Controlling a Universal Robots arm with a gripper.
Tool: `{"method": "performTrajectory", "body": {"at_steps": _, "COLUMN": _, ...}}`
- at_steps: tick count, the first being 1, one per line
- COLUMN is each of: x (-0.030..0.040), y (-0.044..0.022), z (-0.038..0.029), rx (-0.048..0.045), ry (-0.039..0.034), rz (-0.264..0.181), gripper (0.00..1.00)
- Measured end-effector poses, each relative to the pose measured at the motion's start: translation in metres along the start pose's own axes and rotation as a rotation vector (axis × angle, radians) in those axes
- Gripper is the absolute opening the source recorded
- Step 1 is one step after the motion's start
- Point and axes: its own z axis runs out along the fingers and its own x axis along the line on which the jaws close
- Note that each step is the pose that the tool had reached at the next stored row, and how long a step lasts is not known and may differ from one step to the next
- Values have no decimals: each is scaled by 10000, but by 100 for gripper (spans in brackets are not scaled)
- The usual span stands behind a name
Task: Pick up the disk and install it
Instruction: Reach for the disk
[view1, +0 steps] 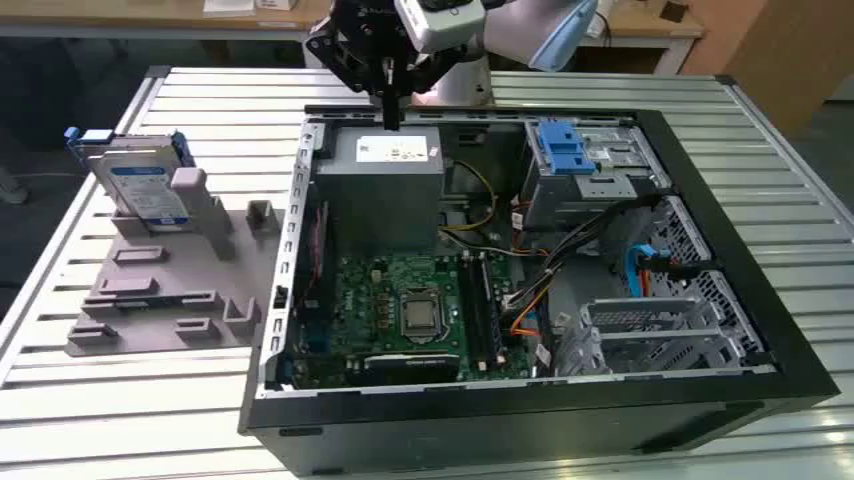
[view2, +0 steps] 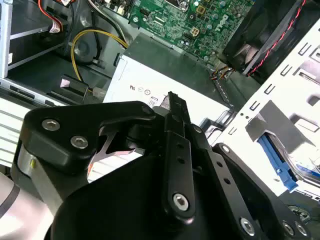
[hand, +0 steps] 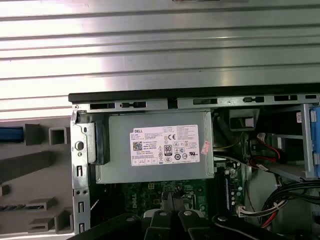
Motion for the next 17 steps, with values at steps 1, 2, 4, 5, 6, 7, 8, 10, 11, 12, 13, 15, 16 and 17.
{"method": "performTrajectory", "body": {"at_steps": 1, "x": 0, "y": 0, "z": 0, "rx": -1, "ry": 0, "rz": -1, "gripper": 11}}
{"method": "performTrajectory", "body": {"at_steps": 2, "x": 0, "y": 0, "z": 0, "rx": -1, "ry": 0, "rz": -1, "gripper": 11}}
{"method": "performTrajectory", "body": {"at_steps": 4, "x": 1, "y": 0, "z": 0, "rx": 0, "ry": 0, "rz": -1, "gripper": 11}}
{"method": "performTrajectory", "body": {"at_steps": 5, "x": 4, "y": 0, "z": 0, "rx": 0, "ry": 0, "rz": 1, "gripper": 11}}
{"method": "performTrajectory", "body": {"at_steps": 6, "x": 9, "y": 0, "z": 0, "rx": 0, "ry": 0, "rz": 1, "gripper": 11}}
{"method": "performTrajectory", "body": {"at_steps": 7, "x": 14, "y": -1, "z": 0, "rx": 0, "ry": 0, "rz": 1, "gripper": 11}}
{"method": "performTrajectory", "body": {"at_steps": 8, "x": 20, "y": -1, "z": 0, "rx": -1, "ry": 0, "rz": 0, "gripper": 11}}
{"method": "performTrajectory", "body": {"at_steps": 10, "x": 32, "y": -2, "z": 0, "rx": -1, "ry": 0, "rz": -1, "gripper": 11}}
{"method": "performTrajectory", "body": {"at_steps": 11, "x": 41, "y": -3, "z": 0, "rx": -1, "ry": -1, "rz": -1, "gripper": 11}}
{"method": "performTrajectory", "body": {"at_steps": 12, "x": 52, "y": -3, "z": 1, "rx": 0, "ry": 0, "rz": -1, "gripper": 11}}
{"method": "performTrajectory", "body": {"at_steps": 13, "x": 67, "y": 1, "z": 2, "rx": 0, "ry": 0, "rz": -1, "gripper": 11}}
{"method": "performTrajectory", "body": {"at_steps": 15, "x": 100, "y": 17, "z": 3, "rx": 1, "ry": 0, "rz": 0, "gripper": 11}}
{"method": "performTrajectory", "body": {"at_steps": 16, "x": 115, "y": 28, "z": 3, "rx": 1, "ry": 1, "rz": 1, "gripper": 11}}
{"method": "performTrajectory", "body": {"at_steps": 17, "x": 130, "y": 40, "z": 4, "rx": 1, "ry": 1, "rz": 0, "gripper": 11}}
